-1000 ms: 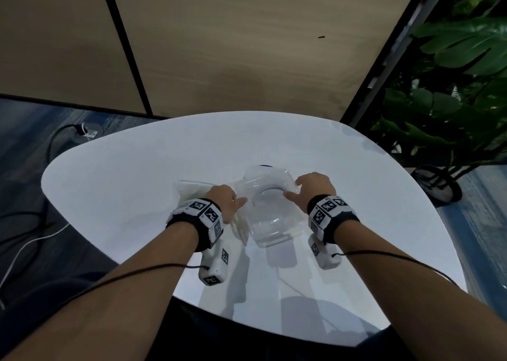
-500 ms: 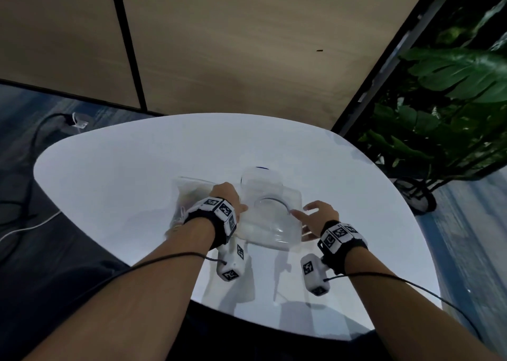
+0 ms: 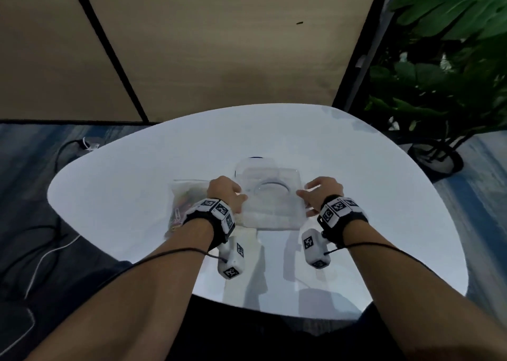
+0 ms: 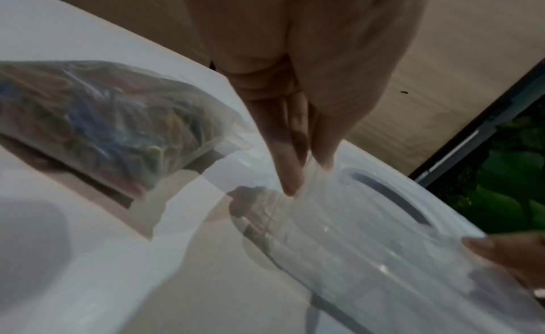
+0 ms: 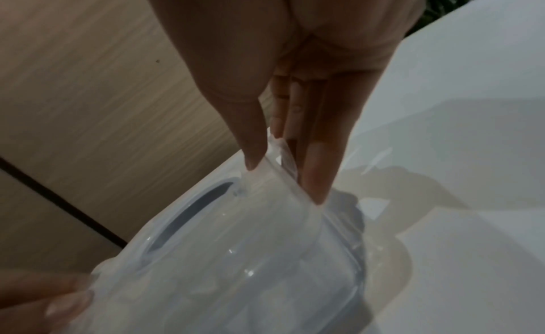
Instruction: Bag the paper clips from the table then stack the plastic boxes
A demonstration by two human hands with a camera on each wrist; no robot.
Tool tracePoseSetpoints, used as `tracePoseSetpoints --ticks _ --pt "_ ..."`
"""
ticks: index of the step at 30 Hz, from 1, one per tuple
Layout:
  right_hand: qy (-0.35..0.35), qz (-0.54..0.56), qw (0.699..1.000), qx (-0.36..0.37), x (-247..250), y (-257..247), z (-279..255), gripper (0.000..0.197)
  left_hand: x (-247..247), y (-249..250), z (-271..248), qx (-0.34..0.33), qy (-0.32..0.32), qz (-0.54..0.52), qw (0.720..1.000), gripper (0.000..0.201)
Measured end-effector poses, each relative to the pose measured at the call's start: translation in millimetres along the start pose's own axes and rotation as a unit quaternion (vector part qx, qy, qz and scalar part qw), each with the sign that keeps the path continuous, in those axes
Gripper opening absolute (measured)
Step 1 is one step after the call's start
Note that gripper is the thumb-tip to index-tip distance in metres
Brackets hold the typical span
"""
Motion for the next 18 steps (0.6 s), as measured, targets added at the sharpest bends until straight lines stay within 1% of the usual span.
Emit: tracePoseSetpoints --ticks 2,4,6,8,10,12,13,15,17,18 --pt "0.018 -0.037 0.999 0.017 1.0 -0.7 11.1 0.025 -2.6 6.9 -7.1 -0.009 0.011 0.002 1.000 0.034" --pt "0.019 -0.066 0.997 0.035 1.3 -1.9 20.7 0.025 -1.4 12.4 -11.5 -0.015 0.014 -0.010 1.000 0.034" --pt "0.016 -0.098 0.994 0.055 2.7 -11.9 17.1 0.023 3.0 13.2 -14.4 0.002 0.001 -0.048 0.999 0.030" --pt "0.015 -0.145 0.986 0.076 4.7 -22.6 15.6 0.024 5.3 9.1 -10.9 0.014 -0.007 -0.096 0.995 0.034" --pt "0.022 -0.188 0.979 0.082 5.1 -30.6 23.3 0.026 6.1 6.0 -1.4 0.014 -0.011 -0.120 0.993 0.036" --pt "0.027 -0.213 0.974 0.077 1.5 -32.4 33.3 0.023 5.7 5.4 12.1 0.014 -0.019 -0.114 0.993 0.034" --pt "0.032 -0.242 0.967 0.073 0.1 -34.9 33.8 0.022 7.3 9.7 18.2 0.015 -0.029 -0.095 0.995 0.032" --pt "0.049 -0.312 0.946 0.070 -6.1 -38.6 34.9 0.022 7.9 18.0 31.9 0.012 -0.042 -0.061 0.997 0.030" --pt "0.065 -0.339 0.937 0.049 -4.6 -46.7 36.5 0.019 9.8 31.2 44.9 0.027 -0.058 -0.025 0.998 0.026" --pt "0.062 -0.347 0.935 0.030 -4.2 -53.5 37.2 0.017 11.9 38.2 49.3 0.036 -0.064 0.000 0.997 0.025"
Point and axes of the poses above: each hand's wrist, its own z-axis towards the middle knuckle, its own x-axis out of the back of the hand, y = z × x, the point moved 2 cm from there along z, towards the middle knuckle, and after that the axes turned 6 degrees about -z, right-handed, at the moved point
